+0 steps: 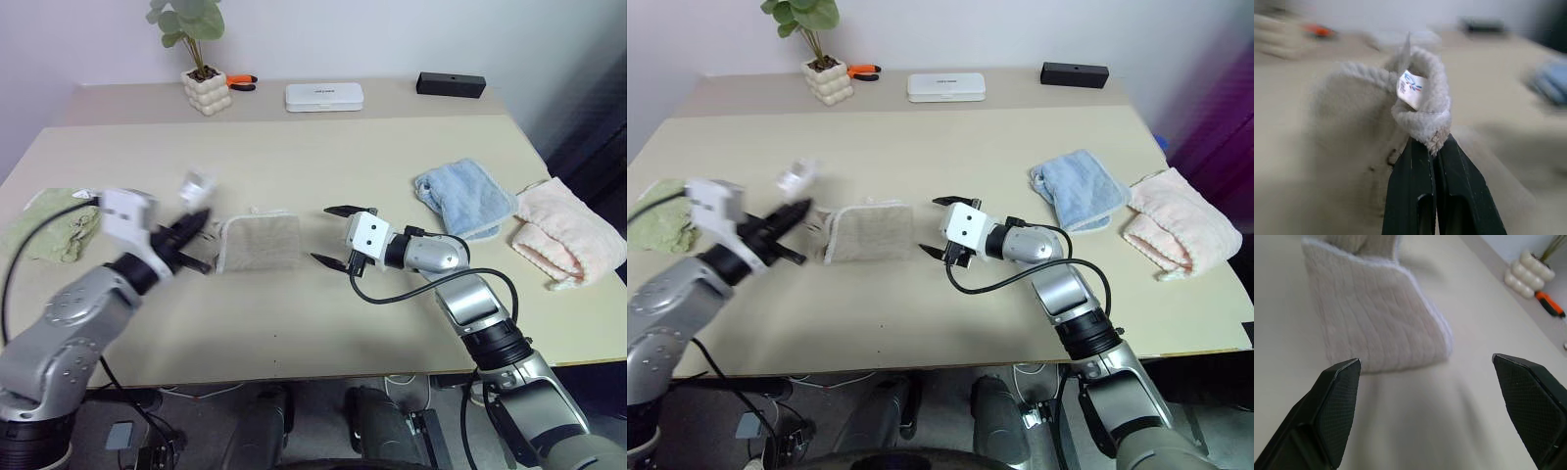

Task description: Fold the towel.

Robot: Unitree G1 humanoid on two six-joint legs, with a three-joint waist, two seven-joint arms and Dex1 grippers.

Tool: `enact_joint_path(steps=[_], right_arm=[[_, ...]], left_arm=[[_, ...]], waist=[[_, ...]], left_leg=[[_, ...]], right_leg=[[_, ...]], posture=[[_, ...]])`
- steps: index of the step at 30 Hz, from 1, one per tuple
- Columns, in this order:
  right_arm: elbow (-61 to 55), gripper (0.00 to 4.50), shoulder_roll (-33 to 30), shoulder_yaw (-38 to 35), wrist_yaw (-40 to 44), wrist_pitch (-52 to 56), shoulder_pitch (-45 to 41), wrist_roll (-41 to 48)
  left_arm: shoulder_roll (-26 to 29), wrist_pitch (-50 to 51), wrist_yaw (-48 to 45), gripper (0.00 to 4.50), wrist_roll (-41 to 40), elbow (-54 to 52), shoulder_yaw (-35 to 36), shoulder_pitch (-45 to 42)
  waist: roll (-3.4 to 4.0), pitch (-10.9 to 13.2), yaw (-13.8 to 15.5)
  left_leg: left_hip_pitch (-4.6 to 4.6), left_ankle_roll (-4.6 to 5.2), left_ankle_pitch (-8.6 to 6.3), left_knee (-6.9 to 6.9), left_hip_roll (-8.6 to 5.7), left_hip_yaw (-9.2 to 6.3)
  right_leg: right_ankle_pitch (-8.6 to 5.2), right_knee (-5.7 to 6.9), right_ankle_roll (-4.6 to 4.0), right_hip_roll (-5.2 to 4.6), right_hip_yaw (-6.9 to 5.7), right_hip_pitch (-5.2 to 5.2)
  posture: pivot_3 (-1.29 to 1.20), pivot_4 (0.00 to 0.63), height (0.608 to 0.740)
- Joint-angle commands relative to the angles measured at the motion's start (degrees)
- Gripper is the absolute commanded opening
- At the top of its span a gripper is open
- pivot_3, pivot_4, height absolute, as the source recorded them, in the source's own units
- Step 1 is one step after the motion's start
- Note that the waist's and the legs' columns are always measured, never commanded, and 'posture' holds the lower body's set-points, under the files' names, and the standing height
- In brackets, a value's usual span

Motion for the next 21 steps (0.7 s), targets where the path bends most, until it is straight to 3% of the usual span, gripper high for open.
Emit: enact_joint_path(steps=[1,8,12,15,19,21], right_arm=[[-0.59,4.40,0.52,-1.08,-1.33,-0.28,-1.15,-0.37],[-0.90,4.40,0.42,-1.28,-2.35,0.17,-0.74,-0.90],[-0.84,4.40,0.48,-1.46,-3.03,0.55,-0.77,-1.15],[-0.66,4.40,0.32,-1.40,-3.27,0.49,-0.78,-1.26],[-1.00,4.40,0.31,-2.46,-2.90,1.97,-1.23,0.32],[-1.39,3.86,0.71,-3.81,-2.25,4.01,-1.93,2.64]], left_arm=[[0.07,0.16,-5.22,0.04,5.71,0.61,-7.11,-2.00],[-5.50,1.01,-9.34,0.04,10.48,5.34,-12.83,-6.59],[-6.31,2.16,-11.21,0.04,11.43,6.22,-12.59,-6.53],[-7.08,3.23,-11.77,0.77,10.50,6.06,-10.58,-6.03],[-6.40,6.16,-13.31,2.71,4.41,3.29,-3.39,-3.29],[-5.58,7.53,-14.05,2.80,0.01,1.35,1.87,-1.26]], waist=[[0.00,0.00,-0.10],[0.00,0.02,0.04],[0.00,0.02,-0.11],[0.00,0.02,-0.12],[0.00,0.02,-0.18],[0.00,0.03,-0.22]], left_leg=[[0.00,0.00,0.00,0.00,0.01,-0.01],[-0.01,0.01,0.00,-0.03,0.02,-0.02],[-0.02,0.01,0.00,-0.04,0.01,-0.01],[-0.02,0.01,0.00,-0.04,0.03,-0.02],[-0.02,0.01,0.01,-0.04,0.02,-0.02],[-0.02,0.01,0.00,-0.05,0.04,-0.02]], right_leg=[[0.00,0.00,0.00,0.01,0.00,0.00],[0.02,0.00,0.04,0.02,0.01,-0.04],[0.10,-0.01,0.19,0.00,0.01,-0.04],[0.11,0.02,0.20,0.02,0.01,-0.07],[0.11,0.02,0.20,0.01,0.01,-0.07],[0.11,0.02,0.20,0.00,0.01,-0.08]], posture=[[0.00,0.150,0.729],[0.00,0.150,0.729],[0.00,0.150,0.729],[0.00,0.150,0.729],[0.00,0.150,0.729],[0.00,0.150,0.729]])
